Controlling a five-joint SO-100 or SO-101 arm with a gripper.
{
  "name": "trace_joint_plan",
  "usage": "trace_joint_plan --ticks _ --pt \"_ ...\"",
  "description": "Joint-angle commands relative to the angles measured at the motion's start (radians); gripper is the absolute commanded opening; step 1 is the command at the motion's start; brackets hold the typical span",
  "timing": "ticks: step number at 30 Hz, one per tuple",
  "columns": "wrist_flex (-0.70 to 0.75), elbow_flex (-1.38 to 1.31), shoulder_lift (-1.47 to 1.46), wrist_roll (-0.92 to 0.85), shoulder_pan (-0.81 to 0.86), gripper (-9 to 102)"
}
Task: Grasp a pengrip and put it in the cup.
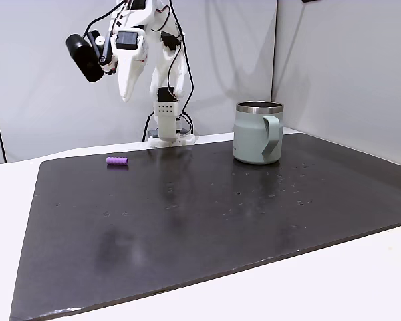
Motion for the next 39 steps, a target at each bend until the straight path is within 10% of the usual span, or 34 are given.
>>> trace_joint_plan --ticks 1,25,39 --pt "0.04 -0.104 -0.086 -0.049 0.057 16" --pt "-0.023 0.477 0.067 -0.385 0.198 26" --pt "-0.089 0.373 -0.092 -0.561 0.35 28"
